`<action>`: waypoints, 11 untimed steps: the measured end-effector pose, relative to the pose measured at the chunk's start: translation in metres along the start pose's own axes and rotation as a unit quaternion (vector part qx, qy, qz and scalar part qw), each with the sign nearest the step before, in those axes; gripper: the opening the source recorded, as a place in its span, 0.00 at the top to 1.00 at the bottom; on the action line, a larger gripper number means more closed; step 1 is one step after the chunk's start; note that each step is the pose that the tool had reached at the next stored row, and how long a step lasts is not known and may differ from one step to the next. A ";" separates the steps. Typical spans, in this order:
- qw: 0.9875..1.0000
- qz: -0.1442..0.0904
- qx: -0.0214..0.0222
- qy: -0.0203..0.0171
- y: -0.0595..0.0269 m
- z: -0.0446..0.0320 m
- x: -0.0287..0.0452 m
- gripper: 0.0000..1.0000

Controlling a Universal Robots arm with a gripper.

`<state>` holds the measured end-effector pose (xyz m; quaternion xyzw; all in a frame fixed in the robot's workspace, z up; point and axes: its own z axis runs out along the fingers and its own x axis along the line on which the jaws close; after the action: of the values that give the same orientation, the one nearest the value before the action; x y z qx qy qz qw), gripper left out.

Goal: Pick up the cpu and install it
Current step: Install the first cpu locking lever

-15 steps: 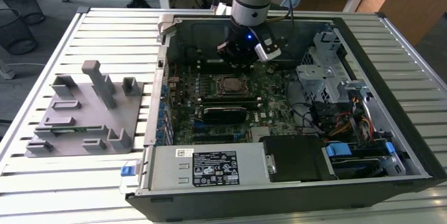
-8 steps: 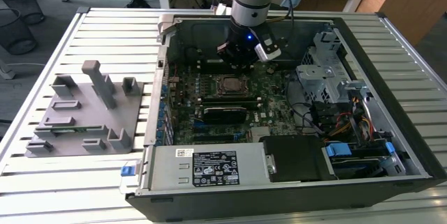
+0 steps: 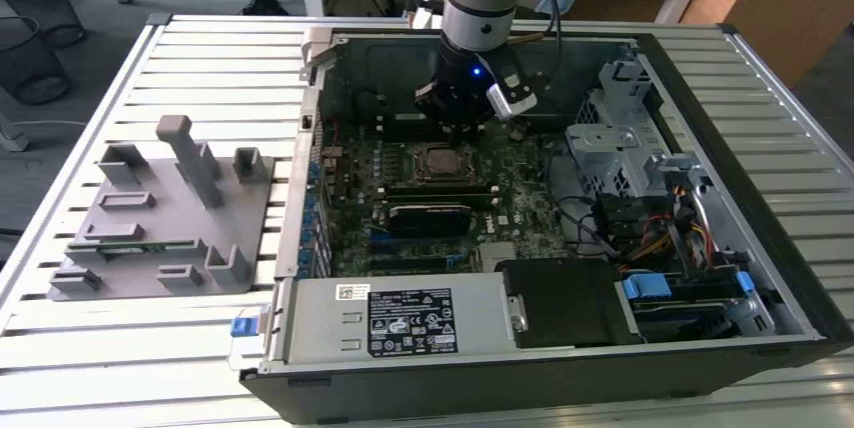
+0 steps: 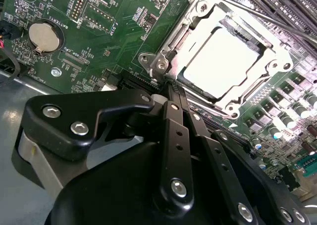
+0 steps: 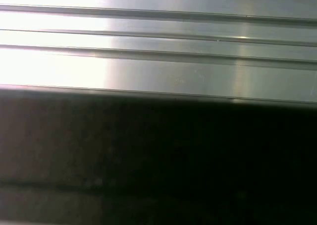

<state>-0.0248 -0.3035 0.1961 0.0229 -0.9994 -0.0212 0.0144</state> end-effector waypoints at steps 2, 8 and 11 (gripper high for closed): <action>1.000 0.000 0.000 0.000 0.0002 -0.0010 -0.0001 0.88; 1.000 0.000 0.000 0.000 0.0002 -0.0036 0.0000 0.88; 1.000 0.000 0.003 0.000 0.0002 -0.0034 0.0000 0.88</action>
<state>-0.0247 -0.3035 0.1995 0.0229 -0.9995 -0.0185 0.0145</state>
